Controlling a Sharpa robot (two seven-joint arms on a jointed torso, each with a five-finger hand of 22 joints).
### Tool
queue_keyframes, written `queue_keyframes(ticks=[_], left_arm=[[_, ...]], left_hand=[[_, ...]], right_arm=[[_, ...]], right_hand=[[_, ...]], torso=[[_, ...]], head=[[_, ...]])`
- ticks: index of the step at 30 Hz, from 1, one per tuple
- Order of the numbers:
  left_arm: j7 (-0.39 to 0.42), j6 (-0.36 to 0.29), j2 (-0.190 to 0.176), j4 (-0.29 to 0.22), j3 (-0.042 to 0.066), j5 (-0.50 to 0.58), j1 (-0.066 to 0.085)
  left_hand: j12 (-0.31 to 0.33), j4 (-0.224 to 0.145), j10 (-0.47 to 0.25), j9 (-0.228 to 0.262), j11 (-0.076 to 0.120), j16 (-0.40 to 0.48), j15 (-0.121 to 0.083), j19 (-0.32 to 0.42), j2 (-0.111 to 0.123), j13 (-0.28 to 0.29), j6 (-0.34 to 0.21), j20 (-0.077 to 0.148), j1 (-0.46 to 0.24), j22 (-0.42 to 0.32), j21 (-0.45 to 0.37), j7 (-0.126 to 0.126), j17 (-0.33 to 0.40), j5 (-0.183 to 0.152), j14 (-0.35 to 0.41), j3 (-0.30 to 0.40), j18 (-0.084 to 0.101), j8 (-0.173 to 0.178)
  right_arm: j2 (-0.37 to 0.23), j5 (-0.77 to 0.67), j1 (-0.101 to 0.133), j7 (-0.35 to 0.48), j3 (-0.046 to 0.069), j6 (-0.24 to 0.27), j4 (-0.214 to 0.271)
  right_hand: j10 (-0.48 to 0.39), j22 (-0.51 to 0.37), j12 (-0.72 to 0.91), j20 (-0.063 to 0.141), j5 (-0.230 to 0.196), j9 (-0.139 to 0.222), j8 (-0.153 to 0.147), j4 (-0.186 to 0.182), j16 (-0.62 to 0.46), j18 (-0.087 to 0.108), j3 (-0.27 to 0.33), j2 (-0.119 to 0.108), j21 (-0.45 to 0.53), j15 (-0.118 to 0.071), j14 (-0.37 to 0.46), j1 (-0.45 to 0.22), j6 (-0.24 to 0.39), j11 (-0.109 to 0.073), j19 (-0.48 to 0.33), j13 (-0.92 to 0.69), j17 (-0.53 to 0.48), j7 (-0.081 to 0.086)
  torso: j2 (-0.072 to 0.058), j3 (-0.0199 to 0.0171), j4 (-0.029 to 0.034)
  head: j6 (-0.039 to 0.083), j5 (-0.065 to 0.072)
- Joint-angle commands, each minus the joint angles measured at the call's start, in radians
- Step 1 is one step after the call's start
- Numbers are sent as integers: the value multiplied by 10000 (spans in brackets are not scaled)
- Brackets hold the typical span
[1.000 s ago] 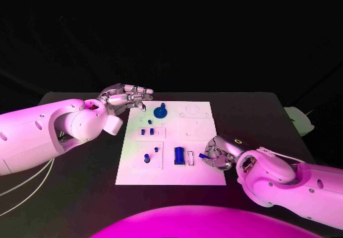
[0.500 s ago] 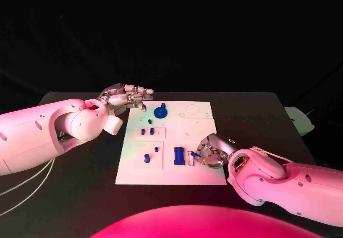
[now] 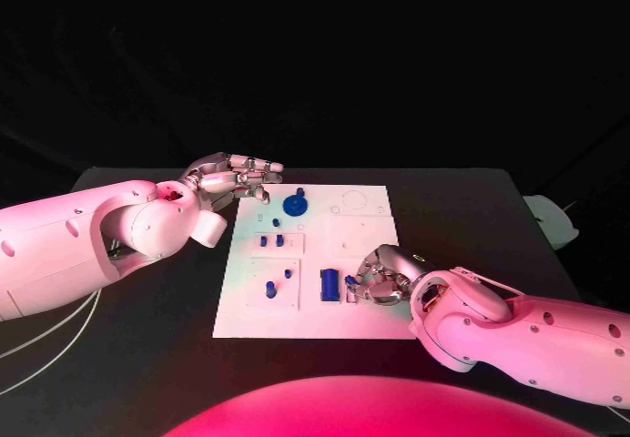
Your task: Assemble the parts on the task board
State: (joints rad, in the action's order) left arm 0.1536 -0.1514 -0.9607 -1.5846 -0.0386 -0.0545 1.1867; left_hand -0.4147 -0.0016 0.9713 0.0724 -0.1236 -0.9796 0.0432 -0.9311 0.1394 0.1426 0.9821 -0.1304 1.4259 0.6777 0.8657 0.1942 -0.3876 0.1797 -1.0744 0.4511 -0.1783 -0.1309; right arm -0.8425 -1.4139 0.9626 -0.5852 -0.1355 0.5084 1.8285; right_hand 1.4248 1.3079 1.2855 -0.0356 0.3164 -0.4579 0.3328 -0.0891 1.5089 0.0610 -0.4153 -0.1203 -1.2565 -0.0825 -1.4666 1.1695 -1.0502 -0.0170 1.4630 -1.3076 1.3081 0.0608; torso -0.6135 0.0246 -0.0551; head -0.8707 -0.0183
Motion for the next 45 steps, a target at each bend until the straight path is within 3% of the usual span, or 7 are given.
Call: queue_keyframes(ticks=[1,12,29,35,38,45], left_arm=[[8,225,10,-35,5,2,7],[-19,230,-3,-35,6,-90,8],[-90,279,-14,-43,6,-137,8],[-100,281,-18,-46,6,-140,9],[-103,280,-18,-43,6,-140,9],[-106,280,-22,-39,6,-140,9]], left_hand=[[-60,-6,-45,14,3,-35,7,-13,26,11,-60,-27,-55,-15,-35,-16,11,12,48,1,-68,-32],[-76,-20,-56,15,3,-39,5,-19,31,10,-65,-24,-39,-17,-37,-14,13,11,50,4,-68,-40],[-86,-28,-64,14,2,-41,4,-23,31,9,-71,-22,-28,-18,-38,-12,15,11,52,8,-69,-45],[-86,-28,-64,14,2,-41,4,-23,31,9,-71,-22,-28,-18,-38,-12,15,11,52,8,-69,-45],[-91,-27,-68,14,0,-42,5,-24,27,8,-73,-22,-29,-19,-39,-10,17,12,54,10,-68,-48],[-91,-27,-68,14,0,-42,5,-24,27,8,-73,-22,-29,-19,-39,-10,17,12,54,10,-68,-48]], right_arm=[[50,127,-6,-69,5,-209,-110],[173,133,-14,-71,4,-478,-257],[240,89,-17,-88,3,-958,-247],[262,3,-17,-75,3,-858,-214],[268,-67,-18,-65,3,-802,-213],[237,-215,-19,-54,4,-684,-194]], right_hand=[[94,1872,34,13,67,-8,29,-84,64,-38,43,13,-34,48,-848,-169,-61,-1,104,-463,1748,-46],[149,1890,121,24,66,-72,97,-241,78,-50,362,-67,-107,28,-855,-444,-197,-31,132,-528,1772,-91],[298,1909,376,81,96,-205,269,-466,106,-62,737,15,-183,-40,-866,-690,-392,-116,161,-726,1818,-192],[327,1909,415,86,219,-255,309,-987,113,-67,1389,-24,-186,-35,-868,-1312,-411,-103,162,-764,1829,-180],[314,1892,399,93,901,-284,311,-1391,94,-55,1977,-36,-118,-41,-861,-1625,-385,-110,137,-764,1804,-184],[306,1885,388,98,648,-330,328,-1909,80,-48,2748,48,-91,-42,-857,-1731,-358,-108,126,-775,1787,-190]], torso=[[8,3,-5],[9,-2,-7],[5,2,-7],[9,-1,-3],[9,-2,-6],[4,-4,-7]], head=[[-19,0],[-19,-17],[-19,6],[-19,26],[-19,10],[-19,8]])
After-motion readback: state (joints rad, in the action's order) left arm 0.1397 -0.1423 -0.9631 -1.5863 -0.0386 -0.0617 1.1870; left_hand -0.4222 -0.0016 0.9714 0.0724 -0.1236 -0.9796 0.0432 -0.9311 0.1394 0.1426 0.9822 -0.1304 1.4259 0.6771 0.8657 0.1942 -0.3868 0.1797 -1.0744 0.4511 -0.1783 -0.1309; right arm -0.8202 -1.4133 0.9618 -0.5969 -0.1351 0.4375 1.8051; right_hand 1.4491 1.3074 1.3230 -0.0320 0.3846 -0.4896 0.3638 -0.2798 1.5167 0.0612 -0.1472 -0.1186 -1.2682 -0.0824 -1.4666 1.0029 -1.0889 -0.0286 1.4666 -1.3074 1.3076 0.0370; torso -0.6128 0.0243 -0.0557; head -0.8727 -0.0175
